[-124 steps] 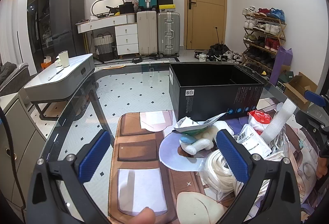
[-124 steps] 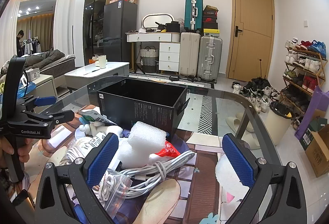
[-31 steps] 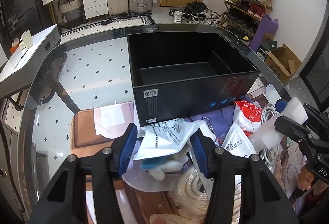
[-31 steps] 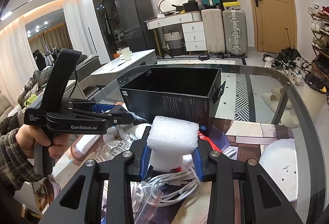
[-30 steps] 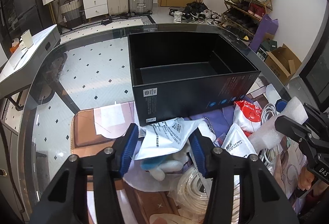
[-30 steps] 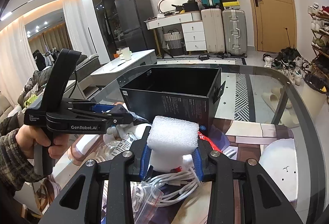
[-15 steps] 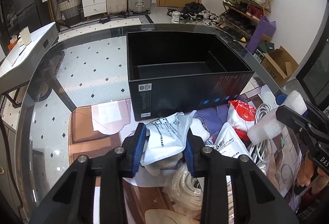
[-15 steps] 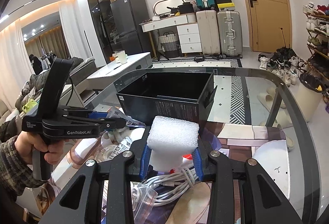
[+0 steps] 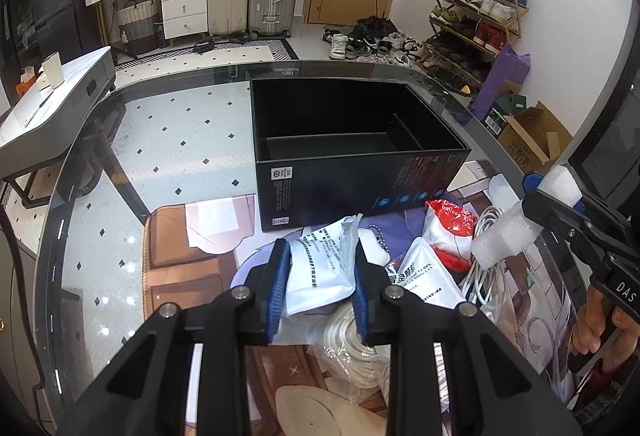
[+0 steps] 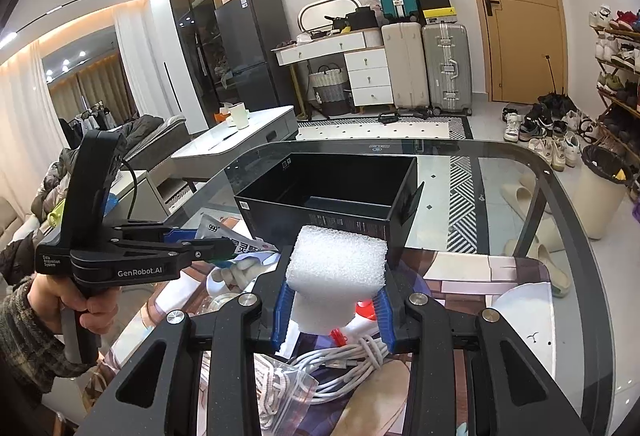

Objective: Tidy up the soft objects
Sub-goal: 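Lift the foam block and sachet and carry both toward the black box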

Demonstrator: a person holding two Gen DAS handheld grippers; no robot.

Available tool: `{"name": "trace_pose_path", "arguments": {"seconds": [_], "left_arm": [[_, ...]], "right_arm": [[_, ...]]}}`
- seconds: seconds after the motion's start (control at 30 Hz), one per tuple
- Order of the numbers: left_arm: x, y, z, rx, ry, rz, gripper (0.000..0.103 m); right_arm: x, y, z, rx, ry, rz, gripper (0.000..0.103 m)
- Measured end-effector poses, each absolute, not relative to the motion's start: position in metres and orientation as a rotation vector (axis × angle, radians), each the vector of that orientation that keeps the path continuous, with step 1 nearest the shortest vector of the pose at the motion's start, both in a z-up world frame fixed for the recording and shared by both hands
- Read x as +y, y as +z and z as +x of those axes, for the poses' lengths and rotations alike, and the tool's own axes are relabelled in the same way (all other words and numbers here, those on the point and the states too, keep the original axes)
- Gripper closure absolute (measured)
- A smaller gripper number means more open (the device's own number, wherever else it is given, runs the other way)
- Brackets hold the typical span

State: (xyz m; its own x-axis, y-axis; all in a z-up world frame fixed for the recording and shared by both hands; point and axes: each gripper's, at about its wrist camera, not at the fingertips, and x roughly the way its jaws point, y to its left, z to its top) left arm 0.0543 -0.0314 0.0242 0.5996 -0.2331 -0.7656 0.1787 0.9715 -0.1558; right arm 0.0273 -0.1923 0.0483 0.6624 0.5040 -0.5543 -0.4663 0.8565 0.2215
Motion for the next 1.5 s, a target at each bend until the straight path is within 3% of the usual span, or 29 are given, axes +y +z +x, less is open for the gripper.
{"name": "trace_pose_path", "arguments": {"seconds": [0.83, 1.5], "left_arm": [[-0.028, 0.064, 0.052, 0.805, -0.146, -0.069, 0.077], [-0.041, 0.108, 0.074, 0.738, -0.125, -0.019, 0.077]], "right_arm": [[-0.174, 0.085, 0.077, 0.728, 0.603, 0.109, 0.068], [-0.181, 0.153, 0.119, 0.697, 0.617, 0.005, 0.068]]}}
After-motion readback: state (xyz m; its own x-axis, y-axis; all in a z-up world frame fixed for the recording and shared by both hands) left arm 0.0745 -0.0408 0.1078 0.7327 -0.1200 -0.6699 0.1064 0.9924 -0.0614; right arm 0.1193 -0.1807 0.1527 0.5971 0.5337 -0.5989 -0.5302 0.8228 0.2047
